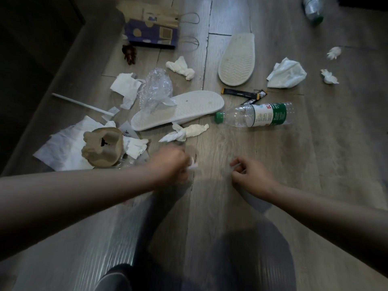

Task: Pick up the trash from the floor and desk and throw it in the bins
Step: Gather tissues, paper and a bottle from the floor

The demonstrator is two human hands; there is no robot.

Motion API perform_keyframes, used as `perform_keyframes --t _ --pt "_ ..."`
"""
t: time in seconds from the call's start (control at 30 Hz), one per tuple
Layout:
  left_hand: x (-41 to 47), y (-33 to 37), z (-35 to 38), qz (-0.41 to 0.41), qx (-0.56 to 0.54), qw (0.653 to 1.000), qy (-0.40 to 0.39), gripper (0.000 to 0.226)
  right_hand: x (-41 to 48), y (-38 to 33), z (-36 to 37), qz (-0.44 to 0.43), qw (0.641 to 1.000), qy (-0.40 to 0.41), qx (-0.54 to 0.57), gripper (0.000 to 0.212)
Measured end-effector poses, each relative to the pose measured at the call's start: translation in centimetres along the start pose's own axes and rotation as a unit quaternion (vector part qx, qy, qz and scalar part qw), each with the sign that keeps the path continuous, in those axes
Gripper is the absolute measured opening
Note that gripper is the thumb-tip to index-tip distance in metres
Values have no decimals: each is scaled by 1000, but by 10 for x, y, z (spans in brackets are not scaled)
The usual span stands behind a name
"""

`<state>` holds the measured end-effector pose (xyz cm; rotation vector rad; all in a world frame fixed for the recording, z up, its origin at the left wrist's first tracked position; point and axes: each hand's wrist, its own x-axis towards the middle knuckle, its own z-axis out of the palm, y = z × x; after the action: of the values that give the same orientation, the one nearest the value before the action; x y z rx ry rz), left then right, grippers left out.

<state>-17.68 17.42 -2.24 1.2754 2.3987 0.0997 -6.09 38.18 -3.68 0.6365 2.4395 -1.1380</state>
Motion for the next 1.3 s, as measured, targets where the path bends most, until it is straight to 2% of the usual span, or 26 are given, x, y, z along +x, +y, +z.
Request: perform_keyframes --t 0.1,0.17,0.23,0.37,0.43,0.53,0.6,0.7,0.83,0.97,1.17,1.3 --pt "16 -15 -28 -23 -21 995 91 12 4 -2 1 1 1000 4 4 22" --pt "28 -22 -39 -21 -12 993 116 15 6 -3 2 2 1000 -1 11 22" --pt "39 -27 -42 -16 4 994 105 19 6 -4 3 4 1000 -6 18 22" --pt "57 -31 -33 2 90 996 20 19 6 0 5 0 1000 -10 27 21" --pt "63 -34 -27 -14 98 995 -1 22 8 2 5 3 1000 -8 30 22" --pt "66 -38 -21 -49 73 996 19 31 10 4 7 13 999 -7 38 22" --pt "65 -39 -16 -88 22 995 36 48 12 5 7 13 999 -3 30 22" --pt "53 -41 -8 -162 -52 985 13 67 13 3 9 16 1000 2 18 23" --pt "20 -47 3 -189 -112 976 -14 61 10 -4 12 8 1000 0 16 21" --pt "-24 -58 2 -215 -179 960 21 45 3 -10 20 5 1000 -24 16 23" --pt "-91 -77 13 -290 -231 925 79 51 -1 -24 28 -7 999 -48 -24 23" --pt "-114 -79 28 -357 -174 914 86 61 1 -37 36 -22 998 -47 -42 24"
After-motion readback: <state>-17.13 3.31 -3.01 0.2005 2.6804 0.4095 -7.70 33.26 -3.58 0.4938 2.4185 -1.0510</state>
